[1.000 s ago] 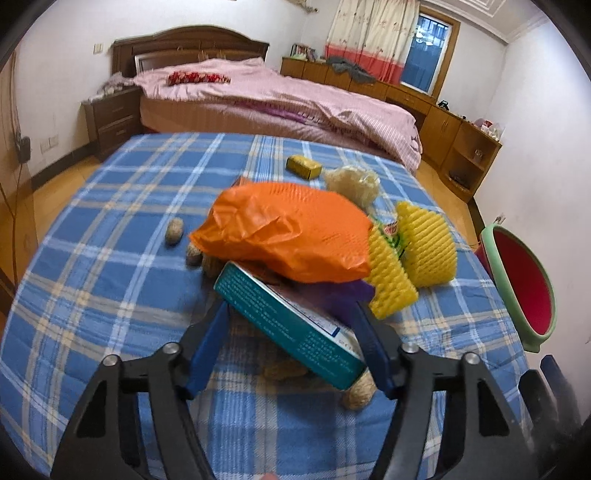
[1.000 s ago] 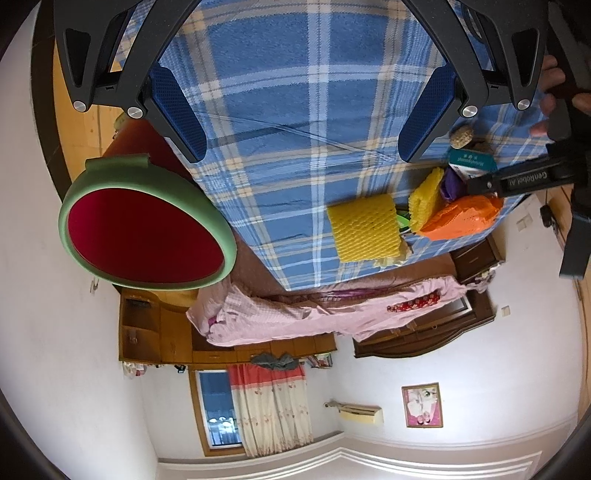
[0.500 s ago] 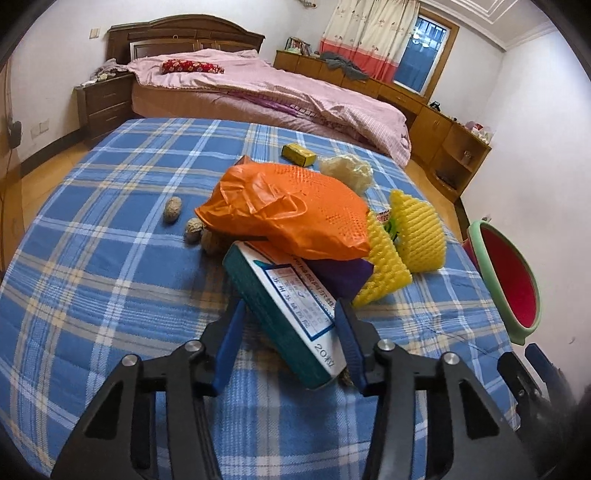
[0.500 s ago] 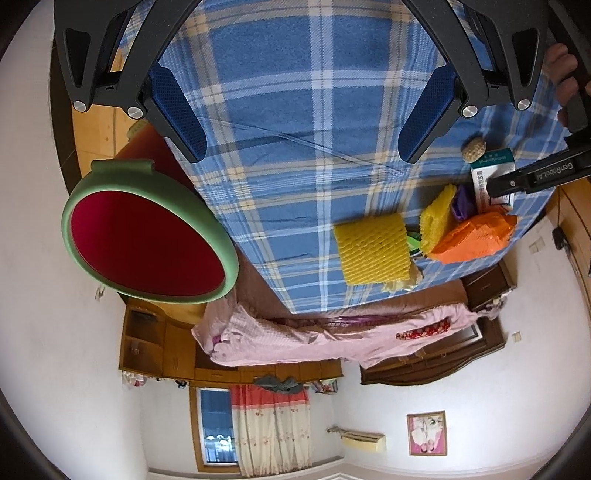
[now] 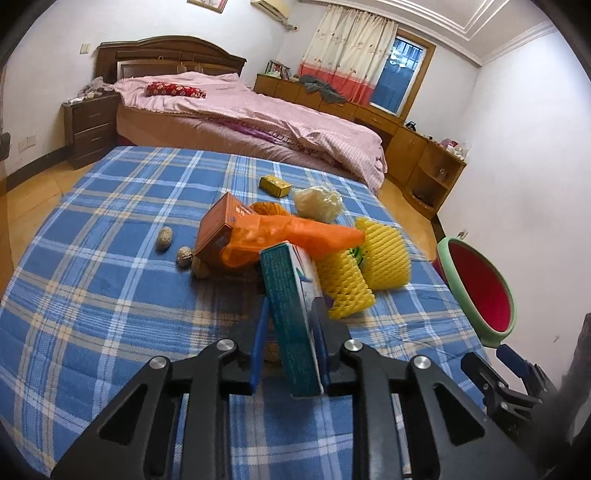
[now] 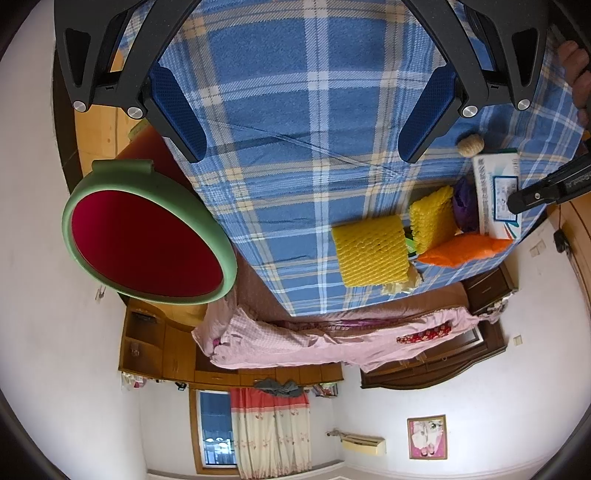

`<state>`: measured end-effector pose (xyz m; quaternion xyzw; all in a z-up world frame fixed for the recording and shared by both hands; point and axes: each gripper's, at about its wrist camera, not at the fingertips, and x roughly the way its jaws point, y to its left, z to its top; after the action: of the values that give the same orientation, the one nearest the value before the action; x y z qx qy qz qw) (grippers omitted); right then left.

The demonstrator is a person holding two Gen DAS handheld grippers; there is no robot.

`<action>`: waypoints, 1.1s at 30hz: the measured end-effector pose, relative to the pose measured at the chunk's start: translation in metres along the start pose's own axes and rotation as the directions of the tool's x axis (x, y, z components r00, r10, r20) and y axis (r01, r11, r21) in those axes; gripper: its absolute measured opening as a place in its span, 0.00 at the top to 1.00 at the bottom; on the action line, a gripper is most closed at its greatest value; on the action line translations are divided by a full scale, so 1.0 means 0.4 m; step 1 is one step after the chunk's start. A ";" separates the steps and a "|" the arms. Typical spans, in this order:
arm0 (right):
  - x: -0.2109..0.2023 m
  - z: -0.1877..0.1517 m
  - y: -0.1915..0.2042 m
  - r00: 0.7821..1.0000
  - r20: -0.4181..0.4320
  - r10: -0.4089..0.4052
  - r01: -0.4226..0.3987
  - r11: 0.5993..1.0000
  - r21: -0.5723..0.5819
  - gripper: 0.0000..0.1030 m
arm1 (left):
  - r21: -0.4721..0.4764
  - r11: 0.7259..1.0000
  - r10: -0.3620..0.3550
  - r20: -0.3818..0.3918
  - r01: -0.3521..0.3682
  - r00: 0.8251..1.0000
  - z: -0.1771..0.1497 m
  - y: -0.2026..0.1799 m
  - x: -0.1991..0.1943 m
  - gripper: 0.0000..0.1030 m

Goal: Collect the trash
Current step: 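Grasp the teal box with the left tool, then lift the teal box with the left tool while the right tool grasps the yellow foam net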

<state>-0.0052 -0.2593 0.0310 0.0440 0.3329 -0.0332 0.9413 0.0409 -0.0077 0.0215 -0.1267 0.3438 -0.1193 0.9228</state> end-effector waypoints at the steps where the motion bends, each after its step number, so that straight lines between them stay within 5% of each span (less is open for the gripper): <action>1: -0.001 0.002 0.000 1.000 0.002 0.002 -0.002 1.000 0.000 0.00 | -0.001 1.000 -0.004 0.004 0.004 1.000 0.000 0.000 -0.006 0.82; 20: 0.088 0.143 0.070 0.990 -0.026 0.142 -0.141 0.990 0.025 0.00 | 0.018 0.999 0.025 0.209 -0.030 0.978 0.151 0.034 -0.083 0.82; 33: 0.259 0.187 0.124 0.985 -0.116 0.127 -0.123 0.991 0.044 0.01 | -0.014 0.999 -0.046 0.142 0.048 0.989 0.196 0.113 0.066 0.82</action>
<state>0.1264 -0.2212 0.0265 0.0841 0.3841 0.0226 0.9192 0.1185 0.0386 0.0483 -0.1509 0.2753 -0.1288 0.9407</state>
